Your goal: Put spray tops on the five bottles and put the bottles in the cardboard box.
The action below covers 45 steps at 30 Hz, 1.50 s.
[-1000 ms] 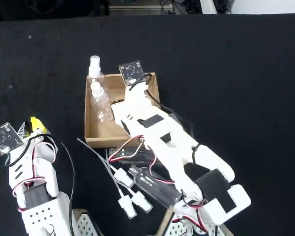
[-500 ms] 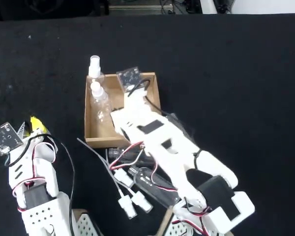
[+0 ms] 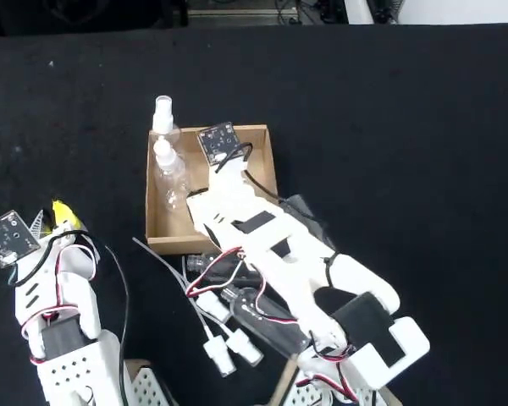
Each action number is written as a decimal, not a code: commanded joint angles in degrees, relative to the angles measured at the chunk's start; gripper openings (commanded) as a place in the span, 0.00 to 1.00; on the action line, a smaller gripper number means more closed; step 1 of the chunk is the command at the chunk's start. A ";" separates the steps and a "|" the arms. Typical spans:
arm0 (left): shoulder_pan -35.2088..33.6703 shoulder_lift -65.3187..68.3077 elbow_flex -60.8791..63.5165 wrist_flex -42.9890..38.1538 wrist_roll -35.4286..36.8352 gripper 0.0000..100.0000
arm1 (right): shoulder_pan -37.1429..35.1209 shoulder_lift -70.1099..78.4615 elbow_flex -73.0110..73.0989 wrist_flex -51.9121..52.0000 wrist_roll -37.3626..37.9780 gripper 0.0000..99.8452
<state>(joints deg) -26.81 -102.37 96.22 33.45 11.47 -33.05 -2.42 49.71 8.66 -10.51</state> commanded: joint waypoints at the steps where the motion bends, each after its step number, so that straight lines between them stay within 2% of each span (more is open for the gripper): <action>1: 0.66 0.18 1.27 0.18 -0.18 0.06 | -0.62 -0.13 -4.44 -2.02 -0.44 0.01; 12: 0.66 0.18 1.27 0.18 -0.18 0.06 | -0.62 -1.45 -4.35 -1.05 -0.18 0.01; 18: 0.66 0.18 1.27 0.18 -0.18 0.06 | -1.05 -7.96 -3.91 8.97 -0.53 0.01; 22: 0.66 0.18 1.27 0.18 -0.18 0.06 | -3.25 -7.87 -3.82 10.64 -0.62 0.02; 25: 0.66 0.18 1.27 0.18 -0.18 0.06 | -5.19 -5.41 -4.53 10.02 -0.62 0.02; 32: 0.66 0.18 1.27 0.18 -0.18 0.06 | -5.36 0.04 -5.14 0.70 -0.62 0.01; 45: 0.66 0.18 1.27 0.09 -0.18 0.06 | -5.27 1.45 -4.97 -3.34 -0.44 0.01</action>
<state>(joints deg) -26.81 -102.37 96.22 33.45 11.47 -37.63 -1.01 48.48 7.08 -10.68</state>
